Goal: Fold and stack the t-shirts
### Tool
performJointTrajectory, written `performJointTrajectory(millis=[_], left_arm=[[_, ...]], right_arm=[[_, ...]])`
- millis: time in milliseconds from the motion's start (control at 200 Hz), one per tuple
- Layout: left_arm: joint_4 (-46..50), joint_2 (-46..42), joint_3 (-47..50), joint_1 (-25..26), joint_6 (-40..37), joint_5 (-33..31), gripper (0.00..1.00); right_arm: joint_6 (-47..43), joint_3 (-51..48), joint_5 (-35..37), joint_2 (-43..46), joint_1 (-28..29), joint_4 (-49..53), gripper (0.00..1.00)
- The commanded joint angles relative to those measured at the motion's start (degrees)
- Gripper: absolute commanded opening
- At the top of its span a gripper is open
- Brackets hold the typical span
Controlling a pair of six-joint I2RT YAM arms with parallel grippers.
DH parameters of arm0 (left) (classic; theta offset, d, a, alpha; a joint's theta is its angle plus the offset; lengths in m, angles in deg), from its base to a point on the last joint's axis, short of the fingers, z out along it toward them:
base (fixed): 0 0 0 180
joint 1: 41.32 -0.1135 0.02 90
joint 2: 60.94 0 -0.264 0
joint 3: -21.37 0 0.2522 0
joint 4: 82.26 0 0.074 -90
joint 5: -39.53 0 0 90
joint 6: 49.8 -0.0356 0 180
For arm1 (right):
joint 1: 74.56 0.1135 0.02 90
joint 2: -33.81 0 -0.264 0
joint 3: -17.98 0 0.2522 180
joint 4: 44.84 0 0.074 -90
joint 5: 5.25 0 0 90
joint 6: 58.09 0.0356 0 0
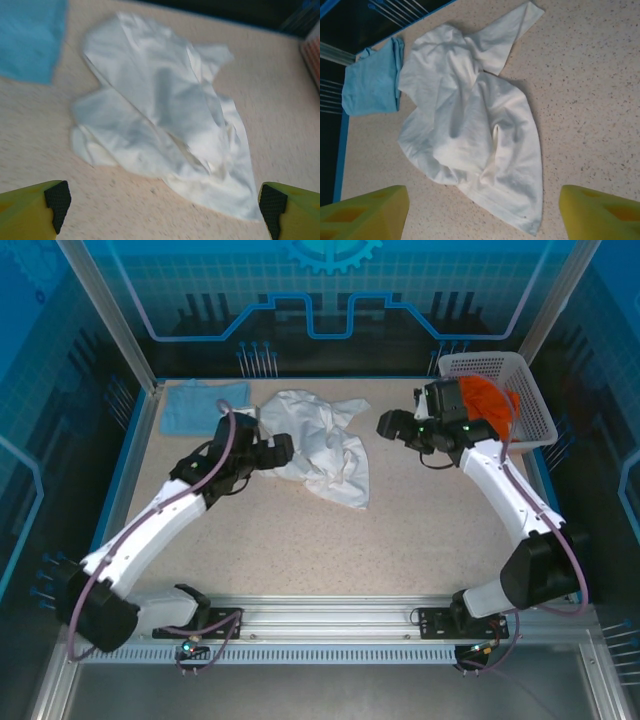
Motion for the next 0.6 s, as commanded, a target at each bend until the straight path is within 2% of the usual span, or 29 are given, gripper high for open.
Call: performJointTrajectory(millis=[0,80,175,330,465,590], left_arm=[[2.81,5.31,-2.51,-0.82,3.23,12.36,0.99],[4.04,8.64,-3.01,-1.75,4.87,13.10,0.98],[3.76,10.86,-2.05,-4.49,8.51,13.71,0.98],[-2.93,12.15,4.32,-10.39,19.13,18.80,0.96],[-7.20,14.36,6.94,-11.87,23.07,21.63,0.94],[-8.48,20.10,5.47,-12.94,21.97,26.41,0.78]], right_arm=[[-1.26,-7.07,-4.95,-4.20,0.85,-1.29,0.66],[-1.65,-9.17,-6.36,-6.63,2.81,-2.18,0.61],[-1.43,-10.74,-4.78,-9.09,5.25,-3.15,0.58],[1.99,-13.56,-2.72,-11.66,7.10,-5.07,0.56],[4.14,-16.24,-2.31,-13.30,8.57,-8.38,0.56],[3.26,-14.34,-1.75,-16.87,9.17,-7.87,0.51]])
